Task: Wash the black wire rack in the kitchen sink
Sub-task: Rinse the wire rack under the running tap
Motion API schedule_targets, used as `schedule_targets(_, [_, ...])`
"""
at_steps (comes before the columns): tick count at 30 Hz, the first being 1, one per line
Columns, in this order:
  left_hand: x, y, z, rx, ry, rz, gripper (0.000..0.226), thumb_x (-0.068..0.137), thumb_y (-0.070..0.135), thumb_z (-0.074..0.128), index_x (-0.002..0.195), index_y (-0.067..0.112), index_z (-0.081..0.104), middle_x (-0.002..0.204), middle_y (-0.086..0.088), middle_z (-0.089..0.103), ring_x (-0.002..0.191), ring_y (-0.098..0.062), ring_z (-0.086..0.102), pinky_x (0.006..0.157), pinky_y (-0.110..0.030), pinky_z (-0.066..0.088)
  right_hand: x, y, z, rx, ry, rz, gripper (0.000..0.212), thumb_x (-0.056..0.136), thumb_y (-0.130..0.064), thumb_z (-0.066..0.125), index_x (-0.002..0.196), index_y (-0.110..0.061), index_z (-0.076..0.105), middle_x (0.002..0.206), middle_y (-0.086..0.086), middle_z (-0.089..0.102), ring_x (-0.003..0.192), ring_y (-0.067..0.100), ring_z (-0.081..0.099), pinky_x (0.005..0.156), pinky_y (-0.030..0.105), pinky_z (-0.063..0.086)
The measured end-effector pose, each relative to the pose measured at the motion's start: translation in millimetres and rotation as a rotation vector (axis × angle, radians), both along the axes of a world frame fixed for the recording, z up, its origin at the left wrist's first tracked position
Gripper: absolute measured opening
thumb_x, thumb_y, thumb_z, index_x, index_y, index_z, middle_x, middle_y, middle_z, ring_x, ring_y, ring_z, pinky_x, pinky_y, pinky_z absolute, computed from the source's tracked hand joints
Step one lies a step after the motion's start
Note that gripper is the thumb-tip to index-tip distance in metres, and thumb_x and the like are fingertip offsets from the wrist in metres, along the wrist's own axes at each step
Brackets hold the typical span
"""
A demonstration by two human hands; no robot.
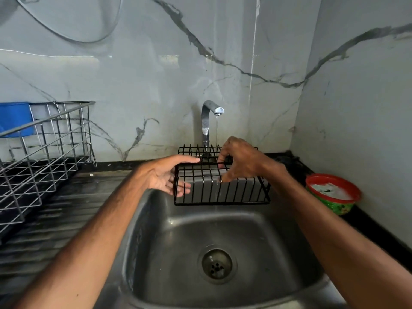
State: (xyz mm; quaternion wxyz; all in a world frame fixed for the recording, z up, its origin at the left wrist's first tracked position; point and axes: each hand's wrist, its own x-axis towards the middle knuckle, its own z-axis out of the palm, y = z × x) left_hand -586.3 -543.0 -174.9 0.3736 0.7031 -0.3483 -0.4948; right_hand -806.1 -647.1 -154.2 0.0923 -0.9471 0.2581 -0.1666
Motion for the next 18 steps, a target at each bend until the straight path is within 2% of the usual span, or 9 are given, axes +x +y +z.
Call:
schedule_targets(2, [-3, -1, -2, 0.005, -0.022, 0.016, 0.097, 0.064, 0.057, 0.084, 0.142, 0.013, 0.046, 0.111, -0.027, 0.073, 0.091, -0.034, 0.074, 0.071, -0.041, 0.063, -2, -4, 0, 0.012, -0.013, 0.003, 0.035, 0.066, -0.032, 0.092, 0.092, -0.019, 0.073, 0.108, -0.005, 0.054, 0.104, 0.014, 0.052, 0.082, 0.028, 0.044])
schedule_targets(4, [-7, -3, -5, 0.012, -0.062, 0.056, 0.092, 0.072, 0.059, 0.079, 0.143, 0.009, 0.045, 0.108, -0.027, 0.073, 0.088, -0.034, 0.075, 0.066, -0.040, 0.063, -4, -6, 1, 0.052, -0.012, 0.010, 0.037, 0.069, -0.031, 0.091, 0.098, -0.017, 0.074, 0.103, -0.007, 0.058, 0.103, 0.015, 0.055, 0.073, 0.021, 0.043])
schedule_targets(5, [-9, -4, -6, 0.014, -0.076, 0.071, 0.093, 0.074, 0.060, 0.077, 0.144, 0.009, 0.042, 0.108, -0.028, 0.072, 0.087, -0.035, 0.076, 0.064, -0.040, 0.062, -5, -7, 3, 0.088, 0.000, 0.012, 0.039, 0.071, -0.031, 0.089, 0.103, -0.016, 0.074, 0.107, -0.005, 0.062, 0.107, 0.016, 0.056, 0.073, 0.019, 0.042])
schedule_targets(8, [-9, -6, -10, 0.022, -0.075, 0.096, 0.099, 0.075, 0.063, 0.076, 0.149, 0.008, 0.038, 0.111, -0.031, 0.069, 0.084, -0.038, 0.077, 0.060, -0.041, 0.062, -13, -10, 16, 0.273, 0.103, 0.014, 0.049, 0.078, -0.034, 0.084, 0.123, -0.021, 0.068, 0.135, -0.002, 0.060, 0.127, 0.016, 0.052, 0.097, 0.026, 0.039])
schedule_targets(11, [-8, -3, -8, 0.010, -0.076, 0.139, 0.099, 0.074, 0.064, 0.075, 0.146, 0.006, 0.042, 0.115, -0.031, 0.067, 0.077, -0.037, 0.077, 0.055, -0.039, 0.061, -19, -8, 25, 0.449, 0.184, 0.063, 0.070, 0.085, -0.039, 0.077, 0.147, -0.023, 0.047, 0.154, -0.005, 0.044, 0.142, 0.013, 0.039, 0.113, 0.030, 0.028])
schedule_targets(14, [-9, -4, -6, -0.044, -0.078, 0.196, 0.090, 0.077, 0.066, 0.072, 0.139, 0.006, 0.043, 0.111, -0.031, 0.068, 0.074, -0.035, 0.077, 0.056, -0.038, 0.062, -11, 2, 19, 0.342, 0.101, 0.013, 0.075, 0.094, -0.061, 0.053, 0.153, -0.018, 0.037, 0.160, 0.001, 0.036, 0.145, 0.019, 0.036, 0.116, 0.037, 0.028])
schedule_targets(16, [-12, -7, -6, -0.083, -0.088, 0.226, 0.086, 0.080, 0.068, 0.068, 0.141, 0.013, 0.042, 0.117, -0.030, 0.066, 0.082, -0.036, 0.077, 0.061, -0.040, 0.063, 3, 11, 6, 0.184, 0.010, -0.029, 0.073, 0.101, -0.065, 0.030, 0.150, -0.011, 0.038, 0.157, 0.012, 0.039, 0.139, 0.025, 0.040, 0.115, 0.041, 0.031])
schedule_targets(17, [-14, -7, -6, -0.101, -0.110, 0.228, 0.087, 0.080, 0.071, 0.066, 0.144, 0.017, 0.042, 0.125, -0.029, 0.062, 0.085, -0.037, 0.077, 0.061, -0.040, 0.062, 12, 14, -3, 0.109, 0.007, -0.056, 0.077, 0.101, -0.066, 0.020, 0.151, -0.008, 0.033, 0.159, 0.017, 0.031, 0.143, 0.030, 0.034, 0.119, 0.048, 0.026])
schedule_targets(18, [-15, -8, -6, -0.117, -0.133, 0.225, 0.092, 0.077, 0.076, 0.065, 0.145, 0.018, 0.044, 0.133, -0.028, 0.058, 0.086, -0.038, 0.076, 0.060, -0.039, 0.061, 21, 18, -12, 0.049, 0.031, -0.082, 0.083, 0.100, -0.068, 0.013, 0.156, -0.008, 0.023, 0.165, 0.018, 0.016, 0.151, 0.032, 0.019, 0.123, 0.055, 0.015])
